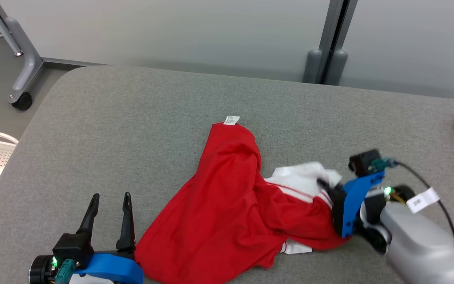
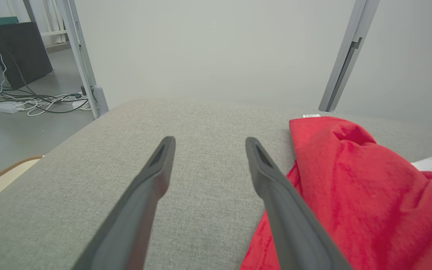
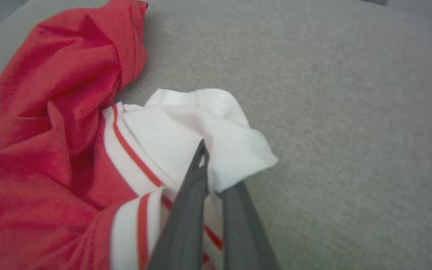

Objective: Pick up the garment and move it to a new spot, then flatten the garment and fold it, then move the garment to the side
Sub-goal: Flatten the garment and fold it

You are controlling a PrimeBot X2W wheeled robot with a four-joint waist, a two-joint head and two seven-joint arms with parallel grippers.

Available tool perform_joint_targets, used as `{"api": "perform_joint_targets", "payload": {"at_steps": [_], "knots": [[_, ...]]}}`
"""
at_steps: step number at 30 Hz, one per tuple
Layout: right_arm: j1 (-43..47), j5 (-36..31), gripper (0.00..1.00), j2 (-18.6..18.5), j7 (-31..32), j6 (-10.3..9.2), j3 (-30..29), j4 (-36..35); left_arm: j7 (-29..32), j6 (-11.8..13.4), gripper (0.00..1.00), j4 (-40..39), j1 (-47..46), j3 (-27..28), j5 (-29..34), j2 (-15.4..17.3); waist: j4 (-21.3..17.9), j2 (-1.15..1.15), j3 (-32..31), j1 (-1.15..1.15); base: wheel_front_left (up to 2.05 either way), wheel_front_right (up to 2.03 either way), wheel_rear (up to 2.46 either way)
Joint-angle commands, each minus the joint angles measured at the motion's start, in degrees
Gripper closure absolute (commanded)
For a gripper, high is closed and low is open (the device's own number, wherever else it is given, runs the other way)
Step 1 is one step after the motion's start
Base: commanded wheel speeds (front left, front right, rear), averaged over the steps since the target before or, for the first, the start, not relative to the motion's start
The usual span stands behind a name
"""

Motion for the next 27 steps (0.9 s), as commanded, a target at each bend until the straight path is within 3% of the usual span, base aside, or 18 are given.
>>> {"api": "perform_joint_targets", "payload": {"at_steps": [1, 12, 22, 23, 24, 25, 27], "knots": [[-2.4, 0.3, 1.0, -0.7, -2.0, 0.03, -0.6, -0.3, -0.3, 0.3, 0.0, -0.2, -1.0, 0.0, -0.5, -0.1, 0.2, 0.0, 0.2, 0.0, 0.0, 0.0, 0.0], [-21.8, -5.4, 1.0, -0.6, -16.2, 0.02, -5.6, 7.8, -0.3, 1.0, 0.0, -0.9, -3.1, -1.9, -1.5, -0.1, 2.1, 0.0, 4.1, 0.0, 0.0, 0.0, 0.0], [-33.4, -15.0, 1.0, 0.7, -19.3, 0.02, -11.6, 16.1, -0.3, 2.5, 0.0, -1.3, -6.1, -4.9, -3.4, -0.1, 4.6, 0.0, 8.2, 0.0, 0.0, 0.0, 0.0], [-33.1, -16.1, 0.54, 1.0, -19.3, 0.02, -12.2, 16.9, -0.3, 2.7, 0.0, -1.3, -6.2, -5.0, -3.6, -0.1, 4.7, 0.0, 8.5, 0.0, 0.0, 0.0, 0.0], [-32.3, -16.9, 0.15, 1.6, -19.3, 0.02, -12.6, 18.1, -0.3, 2.6, 0.0, -1.2, -6.2, -5.1, -3.7, -0.1, 4.8, 0.0, 8.6, 0.0, 0.0, 0.0, 0.0], [-32.2, -17.6, 0.0, 2.0, -19.3, 0.03, -13.1, 18.5, -0.3, 2.8, 0.0, -1.1, -6.2, -5.2, -3.8, -0.1, 4.8, 0.0, 8.7, 0.0, 0.0, 0.0, 0.0], [-31.9, -19.0, 0.0, 2.3, -19.3, 0.02, -13.6, 19.2, -0.3, 2.9, 0.0, -1.1, -6.5, -5.2, -3.9, -0.1, 4.6, 0.0, 8.9, 0.0, 0.0, 0.0, 0.0]]}}
